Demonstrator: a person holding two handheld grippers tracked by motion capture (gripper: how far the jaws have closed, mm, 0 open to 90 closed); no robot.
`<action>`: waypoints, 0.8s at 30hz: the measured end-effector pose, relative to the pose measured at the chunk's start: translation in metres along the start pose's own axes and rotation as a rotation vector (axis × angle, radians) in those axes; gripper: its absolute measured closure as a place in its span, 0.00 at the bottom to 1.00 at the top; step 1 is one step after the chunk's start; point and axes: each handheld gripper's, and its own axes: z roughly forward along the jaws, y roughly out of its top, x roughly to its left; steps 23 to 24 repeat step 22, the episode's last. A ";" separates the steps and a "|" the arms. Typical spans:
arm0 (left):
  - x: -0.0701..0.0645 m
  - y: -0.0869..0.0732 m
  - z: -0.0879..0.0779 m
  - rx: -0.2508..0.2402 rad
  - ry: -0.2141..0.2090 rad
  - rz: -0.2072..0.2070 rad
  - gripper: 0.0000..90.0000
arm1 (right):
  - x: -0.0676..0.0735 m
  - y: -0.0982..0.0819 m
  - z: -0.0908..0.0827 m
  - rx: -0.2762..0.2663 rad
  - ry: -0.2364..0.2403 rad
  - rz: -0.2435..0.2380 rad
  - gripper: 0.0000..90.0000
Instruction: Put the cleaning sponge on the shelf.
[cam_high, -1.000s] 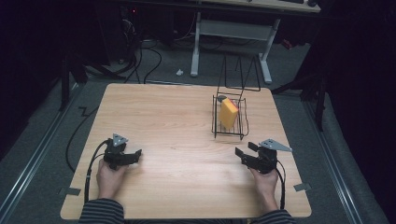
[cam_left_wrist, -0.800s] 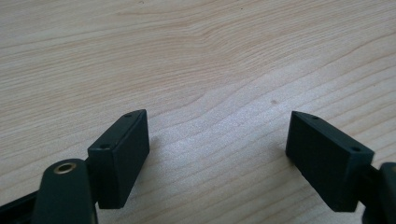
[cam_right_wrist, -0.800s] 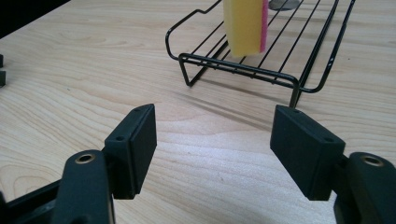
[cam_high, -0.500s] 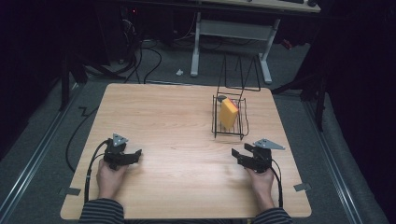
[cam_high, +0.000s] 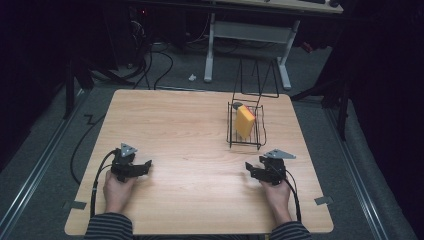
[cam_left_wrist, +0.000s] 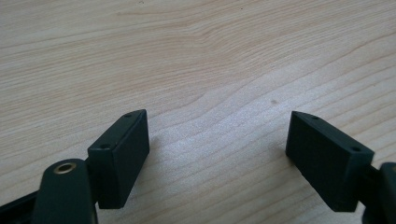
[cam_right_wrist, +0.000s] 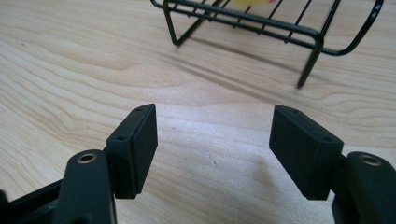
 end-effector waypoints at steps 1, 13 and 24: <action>0.000 0.000 0.000 0.000 0.000 0.000 0.24 | 0.000 0.000 0.001 0.008 -0.002 -0.004 0.36; 0.000 0.000 0.000 0.001 0.000 0.001 0.24 | 0.007 -0.003 0.012 0.074 -0.044 -0.059 0.34; 0.000 0.000 0.000 -0.001 0.001 -0.002 0.24 | 0.010 -0.004 0.014 0.068 -0.064 -0.090 0.31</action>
